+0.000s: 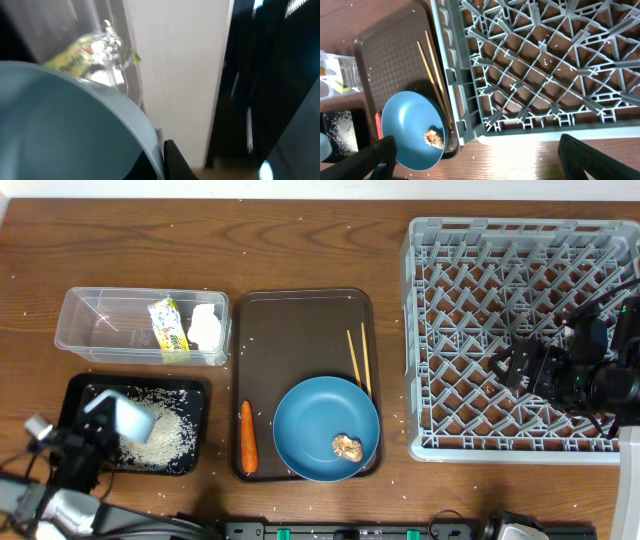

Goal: Sort waste into correct bins and load items into the dishwasher rack

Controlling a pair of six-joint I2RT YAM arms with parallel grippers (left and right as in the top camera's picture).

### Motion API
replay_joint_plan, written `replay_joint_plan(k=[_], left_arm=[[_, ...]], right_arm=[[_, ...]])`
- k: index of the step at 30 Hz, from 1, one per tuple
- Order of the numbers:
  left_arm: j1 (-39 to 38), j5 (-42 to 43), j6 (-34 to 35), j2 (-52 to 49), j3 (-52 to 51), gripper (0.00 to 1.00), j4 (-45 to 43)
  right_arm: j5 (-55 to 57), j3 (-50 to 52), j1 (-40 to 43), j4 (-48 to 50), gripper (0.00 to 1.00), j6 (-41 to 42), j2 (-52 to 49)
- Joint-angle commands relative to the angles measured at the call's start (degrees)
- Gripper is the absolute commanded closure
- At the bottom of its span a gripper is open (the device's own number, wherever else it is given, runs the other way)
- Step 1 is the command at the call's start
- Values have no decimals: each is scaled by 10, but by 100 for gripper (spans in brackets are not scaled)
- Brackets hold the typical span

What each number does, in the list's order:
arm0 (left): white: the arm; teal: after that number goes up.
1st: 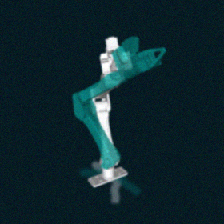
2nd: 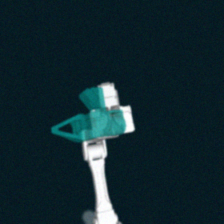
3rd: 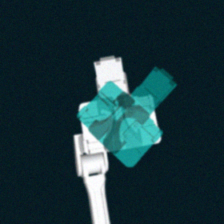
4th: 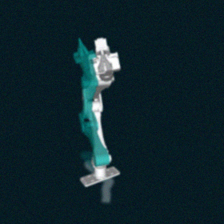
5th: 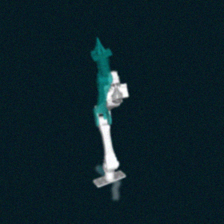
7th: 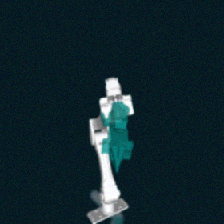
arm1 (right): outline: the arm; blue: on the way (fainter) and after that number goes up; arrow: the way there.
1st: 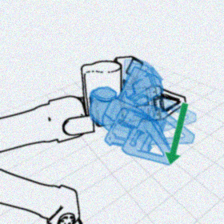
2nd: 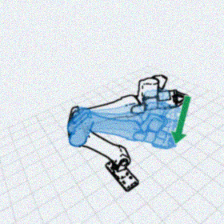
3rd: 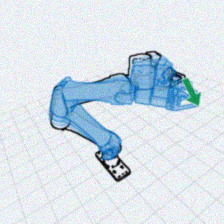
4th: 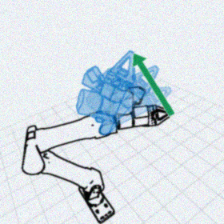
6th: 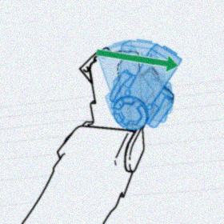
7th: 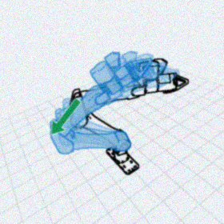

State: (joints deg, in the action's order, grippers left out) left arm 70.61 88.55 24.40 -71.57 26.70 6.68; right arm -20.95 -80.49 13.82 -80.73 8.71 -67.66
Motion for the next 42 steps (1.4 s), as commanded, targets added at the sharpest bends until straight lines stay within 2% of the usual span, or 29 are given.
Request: replay_joint_plan(k=[1,4,7,9,11,14,19,23,30,36,42], left_arm=[[-82,14,32,6,18,94,-68],[-187,-4,132,6,21,93,-244],[-306,-55,274,6,22,94,-435],[-395,-104,341,6,22,94,-555],[-469,-165,379,4,22,94,-615],[-589,-279,385,0,22,94,-625],[-752,-410,385,-29,34,94,-630],[-860,-468,382,-70,67,94,-668],[-963,-509,381,-184,176,94,-677],[-1015,-506,381,-288,300,94,-676],[-1063,-502,394,-380,400,94,-677]], right_arm=[[-3,0,-9,2,4,-6,0],[-3,0,-9,1,4,-6,0],[-3,0,-9,2,4,-4,0],[-3,0,-9,2,4,-4,0],[-3,0,-9,2,4,-4,0],[-2,0,-9,3,5,6,0],[-3,0,-7,16,4,33,0],[-3,0,-7,19,4,35,0],[19,0,-7,18,5,66,0],[76,0,-1,19,5,127,0],[76,0,37,21,4,136,0]])
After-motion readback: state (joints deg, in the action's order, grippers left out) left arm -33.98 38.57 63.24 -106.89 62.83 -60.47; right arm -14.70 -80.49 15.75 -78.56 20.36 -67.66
